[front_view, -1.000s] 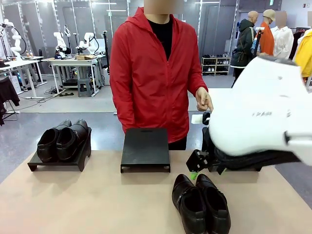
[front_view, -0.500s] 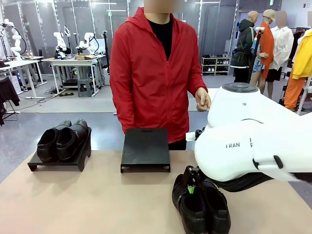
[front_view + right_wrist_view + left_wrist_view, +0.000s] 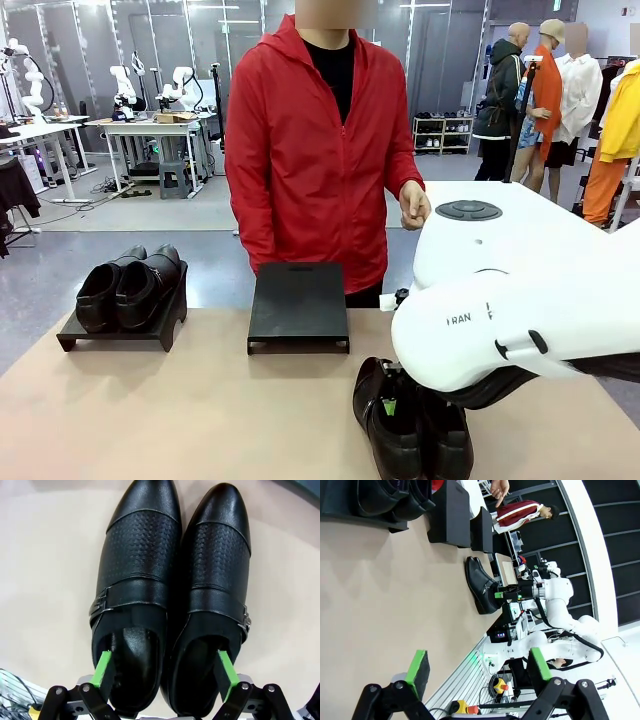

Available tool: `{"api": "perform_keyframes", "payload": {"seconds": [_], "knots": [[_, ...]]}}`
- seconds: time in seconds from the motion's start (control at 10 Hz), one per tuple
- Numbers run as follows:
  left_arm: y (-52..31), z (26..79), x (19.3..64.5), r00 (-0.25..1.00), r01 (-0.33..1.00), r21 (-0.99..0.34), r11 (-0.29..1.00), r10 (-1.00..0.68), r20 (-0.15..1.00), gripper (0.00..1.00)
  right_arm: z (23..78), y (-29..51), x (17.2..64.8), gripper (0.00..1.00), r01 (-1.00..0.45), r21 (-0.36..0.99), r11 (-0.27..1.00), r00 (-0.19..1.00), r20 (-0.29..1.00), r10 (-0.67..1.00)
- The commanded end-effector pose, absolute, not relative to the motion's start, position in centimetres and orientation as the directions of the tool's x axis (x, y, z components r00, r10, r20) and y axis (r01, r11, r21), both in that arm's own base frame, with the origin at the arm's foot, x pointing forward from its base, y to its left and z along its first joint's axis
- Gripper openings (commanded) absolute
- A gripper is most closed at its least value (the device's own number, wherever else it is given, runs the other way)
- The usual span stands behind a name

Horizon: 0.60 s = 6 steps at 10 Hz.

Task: Place the shoes on the stand as instructed by the person.
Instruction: Pick up another pair of Shoes and place it on the Shoes Stand indicated by the person.

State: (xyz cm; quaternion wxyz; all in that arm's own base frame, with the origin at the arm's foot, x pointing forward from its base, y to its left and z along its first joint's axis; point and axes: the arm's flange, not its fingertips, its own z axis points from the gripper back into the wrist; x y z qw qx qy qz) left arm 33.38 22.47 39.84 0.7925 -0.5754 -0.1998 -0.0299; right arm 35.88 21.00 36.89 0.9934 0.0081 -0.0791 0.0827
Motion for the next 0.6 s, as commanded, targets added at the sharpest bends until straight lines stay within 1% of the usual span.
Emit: {"api": "perform_keyframes", "payload": {"seconds": [0.0,0.1,0.2,0.3,0.4,0.5], "knots": [[22.2,40.0,32.9,0.916,0.290,-0.898,0.331,0.174,0.360,1.00,33.1,19.1,31.9,1.00,-0.121,-0.021,0.992,0.976,0.181,0.122],[22.2,40.0,32.9,0.916,0.290,-0.898,0.331,0.174,0.360,1.00,32.4,19.1,31.8,1.00,-0.119,-0.030,0.992,0.978,0.168,0.122],[22.2,40.0,32.9,0.916,0.290,-0.898,0.331,0.174,0.360,1.00,31.9,19.1,31.8,0.66,-0.121,-0.037,0.992,0.980,0.156,0.125],[22.2,40.0,32.9,0.916,0.290,-0.898,0.331,0.174,0.360,1.00,31.7,19.1,31.8,0.40,-0.117,-0.037,0.992,0.981,0.152,0.121],[22.2,40.0,32.9,0.916,0.290,-0.898,0.331,0.174,0.360,1.00,31.4,19.0,31.8,0.06,-0.114,-0.029,0.993,0.984,0.136,0.117],[22.2,40.0,32.9,0.916,0.290,-0.898,0.331,0.174,0.360,1.00,31.1,18.9,31.8,0.00,-0.112,-0.024,0.993,0.986,0.124,0.115]]}}
